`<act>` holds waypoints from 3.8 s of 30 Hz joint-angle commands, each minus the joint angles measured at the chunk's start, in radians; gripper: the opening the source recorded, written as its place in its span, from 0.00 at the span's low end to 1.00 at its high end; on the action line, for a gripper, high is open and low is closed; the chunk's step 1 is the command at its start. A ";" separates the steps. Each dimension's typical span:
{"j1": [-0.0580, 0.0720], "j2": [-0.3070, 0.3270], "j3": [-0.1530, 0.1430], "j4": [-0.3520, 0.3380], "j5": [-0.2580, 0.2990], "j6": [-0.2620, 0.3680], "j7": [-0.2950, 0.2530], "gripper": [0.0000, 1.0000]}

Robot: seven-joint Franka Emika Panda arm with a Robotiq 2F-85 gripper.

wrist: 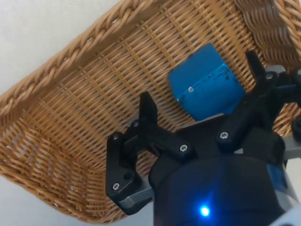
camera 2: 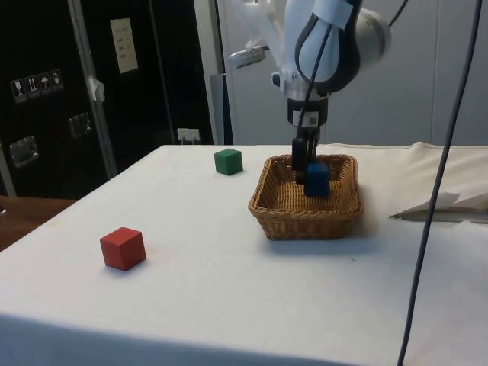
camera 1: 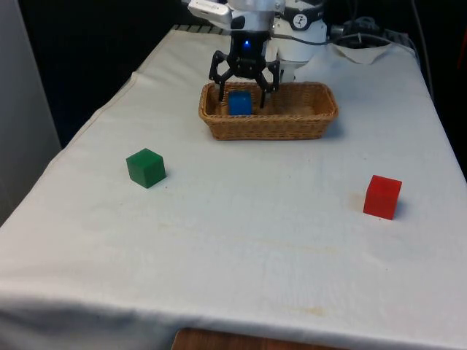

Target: Pick up exactly two blocks and place them into the basket.

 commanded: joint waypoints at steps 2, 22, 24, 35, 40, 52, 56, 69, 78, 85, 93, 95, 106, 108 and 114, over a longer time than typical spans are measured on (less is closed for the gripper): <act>0.012 -0.007 -0.027 0.008 -0.019 -0.009 0.003 1.00; 0.002 -0.038 0.011 0.054 -0.001 -0.025 -0.006 1.00; 0.012 -0.040 -0.004 0.086 -0.022 -0.060 0.006 1.00; 0.009 -0.056 0.021 0.168 -0.019 -0.135 0.006 1.00; 0.002 -0.064 0.044 0.197 -0.001 -0.154 -0.004 1.00; 0.011 -0.054 0.100 0.287 -0.008 -0.218 0.059 1.00; 0.010 -0.046 0.123 0.313 -0.005 -0.232 0.078 1.00; 0.009 -0.009 0.193 0.406 0.000 -0.276 0.140 1.00; 0.006 0.035 0.238 0.481 0.008 -0.308 0.177 1.00; 0.004 0.089 0.275 0.555 0.012 -0.329 0.213 1.00; 0.000 0.162 0.310 0.632 0.026 -0.336 0.245 1.00; -0.002 0.182 0.318 0.652 0.035 -0.338 0.247 1.00; -0.021 0.285 0.347 0.767 0.173 -0.348 0.198 1.00; -0.021 0.292 0.348 0.775 0.187 -0.348 0.191 1.00; -0.028 0.333 0.355 0.822 0.264 -0.355 0.158 1.00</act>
